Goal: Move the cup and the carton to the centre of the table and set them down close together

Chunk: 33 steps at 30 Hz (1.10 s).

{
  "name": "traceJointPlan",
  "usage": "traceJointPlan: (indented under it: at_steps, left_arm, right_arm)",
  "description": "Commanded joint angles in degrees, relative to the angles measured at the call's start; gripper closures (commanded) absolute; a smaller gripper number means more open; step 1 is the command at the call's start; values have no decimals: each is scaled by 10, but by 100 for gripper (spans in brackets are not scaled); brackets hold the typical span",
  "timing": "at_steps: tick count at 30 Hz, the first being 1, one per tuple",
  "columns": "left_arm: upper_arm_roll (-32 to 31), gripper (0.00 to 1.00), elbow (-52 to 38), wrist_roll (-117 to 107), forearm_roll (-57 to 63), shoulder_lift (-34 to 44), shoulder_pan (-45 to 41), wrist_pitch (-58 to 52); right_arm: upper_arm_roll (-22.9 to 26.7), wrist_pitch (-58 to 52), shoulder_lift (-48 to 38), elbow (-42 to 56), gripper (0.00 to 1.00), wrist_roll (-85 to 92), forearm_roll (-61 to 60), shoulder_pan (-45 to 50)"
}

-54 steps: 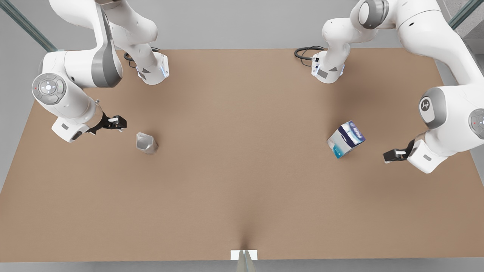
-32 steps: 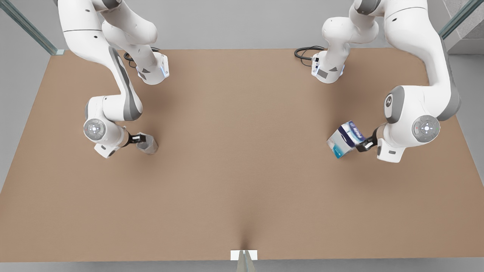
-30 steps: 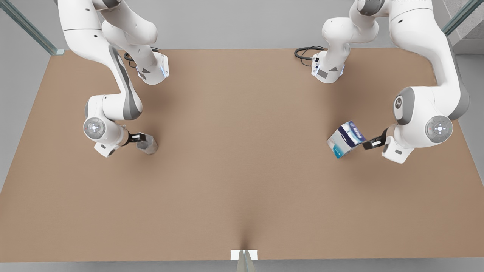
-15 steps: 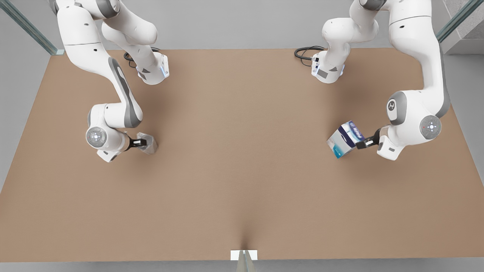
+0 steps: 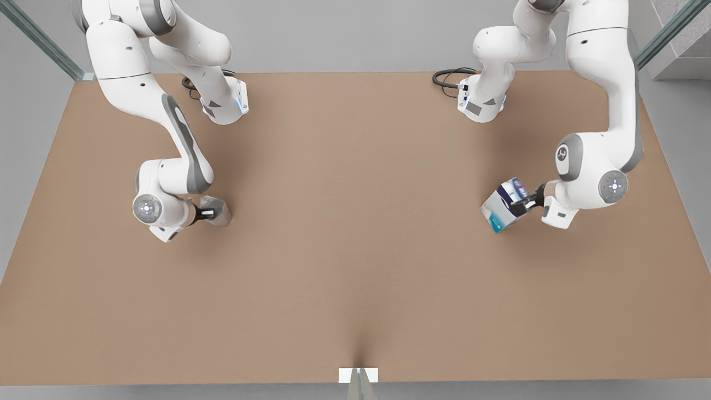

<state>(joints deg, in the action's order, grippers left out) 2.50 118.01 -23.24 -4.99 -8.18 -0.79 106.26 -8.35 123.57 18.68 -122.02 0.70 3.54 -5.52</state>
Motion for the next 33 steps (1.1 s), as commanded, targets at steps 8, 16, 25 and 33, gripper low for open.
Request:
traceJointPlan:
  at_steps: [8, 16, 25, 33]
  left_arm:
    - [-6, 1, 45, -9, -77, -10, -7, 47]
    - [-6, 40, 68, 25, -66, -13, -8, 70]
    - [-6, 45, 58, 61, -27, -3, -13, 101]
    - [-32, 45, 25, 59, -12, 19, -13, 72]
  right_arm:
    - [0, -1, 7, 0, 79, 1, -16, 2]
    - [-22, -16, -5, 25, 79, -6, -16, 5]
    - [-26, -84, 157, 342, 79, -63, -47, 148]
    - [206, -121, 348, 609, 79, -98, -256, 404]
